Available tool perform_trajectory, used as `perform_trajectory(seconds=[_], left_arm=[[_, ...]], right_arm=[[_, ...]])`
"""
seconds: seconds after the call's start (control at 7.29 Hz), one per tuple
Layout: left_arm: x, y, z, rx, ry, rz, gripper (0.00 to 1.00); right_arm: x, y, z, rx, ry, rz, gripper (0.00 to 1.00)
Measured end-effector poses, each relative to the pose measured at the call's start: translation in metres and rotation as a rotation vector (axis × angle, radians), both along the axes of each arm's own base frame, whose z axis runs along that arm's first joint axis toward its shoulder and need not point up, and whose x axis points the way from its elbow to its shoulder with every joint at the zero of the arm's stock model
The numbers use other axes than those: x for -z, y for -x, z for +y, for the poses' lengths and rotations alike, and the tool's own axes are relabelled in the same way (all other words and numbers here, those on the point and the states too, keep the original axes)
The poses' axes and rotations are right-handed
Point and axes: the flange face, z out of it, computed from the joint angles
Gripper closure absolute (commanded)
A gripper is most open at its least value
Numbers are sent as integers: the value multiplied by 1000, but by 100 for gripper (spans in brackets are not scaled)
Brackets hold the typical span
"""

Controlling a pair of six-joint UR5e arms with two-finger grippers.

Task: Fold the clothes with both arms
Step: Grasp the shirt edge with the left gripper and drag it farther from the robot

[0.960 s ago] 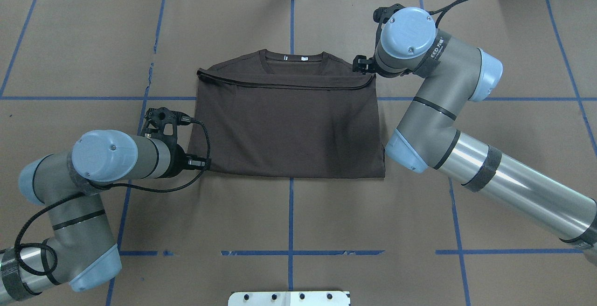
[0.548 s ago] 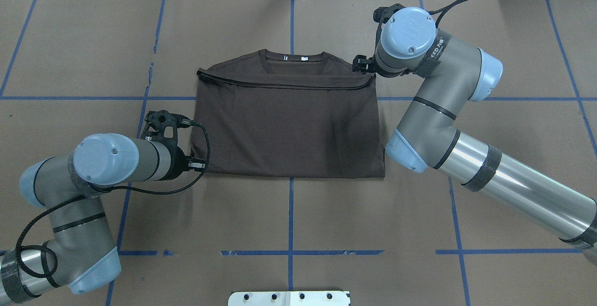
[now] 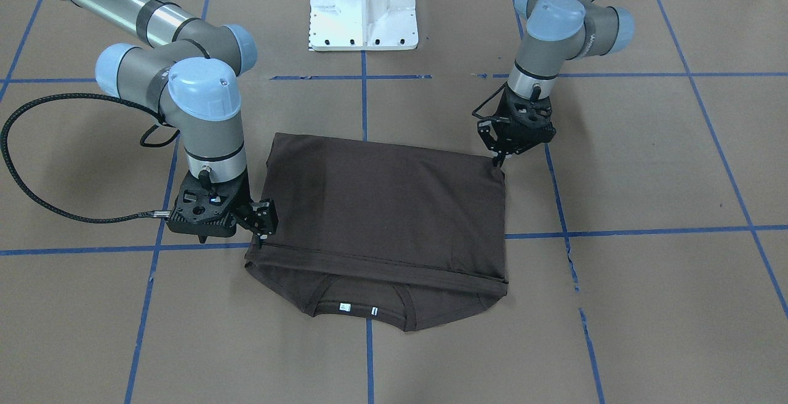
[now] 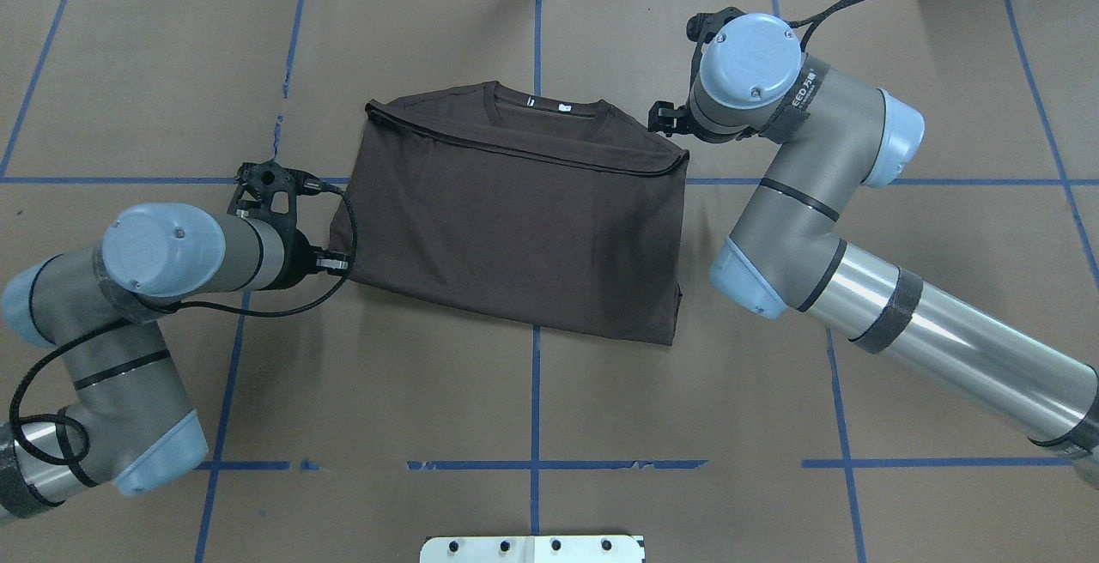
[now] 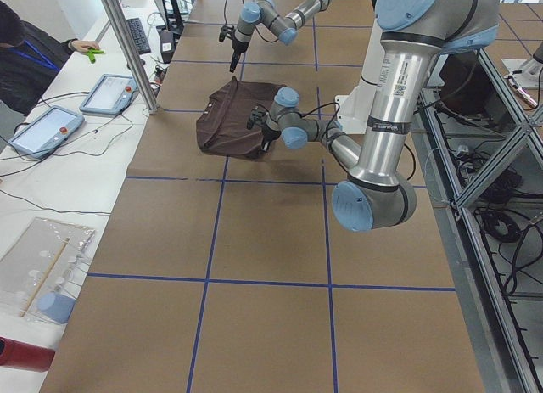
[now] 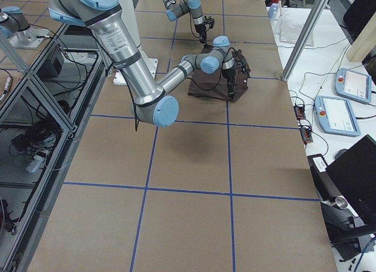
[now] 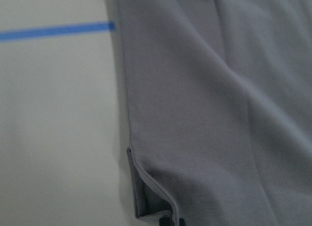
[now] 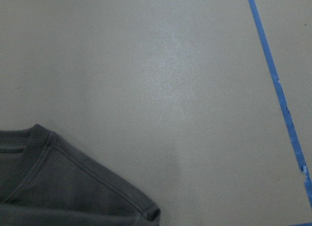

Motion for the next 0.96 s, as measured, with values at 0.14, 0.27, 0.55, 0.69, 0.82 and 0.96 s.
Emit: perform_trajectory(seconds=[0.14,0.27,0.55,0.69,0.82,0.96], left_arm=[[-21,18,-31,19,-20,-57,100],[-34,30,-64,36,-37,-102,100],[-32,25,-146,85,-55,-152,100],[-27,16,-188,117,-61,-161,100],[-29,12,-226,146,-71,-178,100],[-35,21,-256,167,-98,-208,100]], right_arm=[[0,0,0,0,0,-1,0],[1,0,0,1,-1,-2,0],[3,-1,1,2,-4,-5,0],[4,-2,1,1,-5,-5,0],[3,-3,1,1,-5,-5,0],[4,-3,1,0,-6,-7,0]])
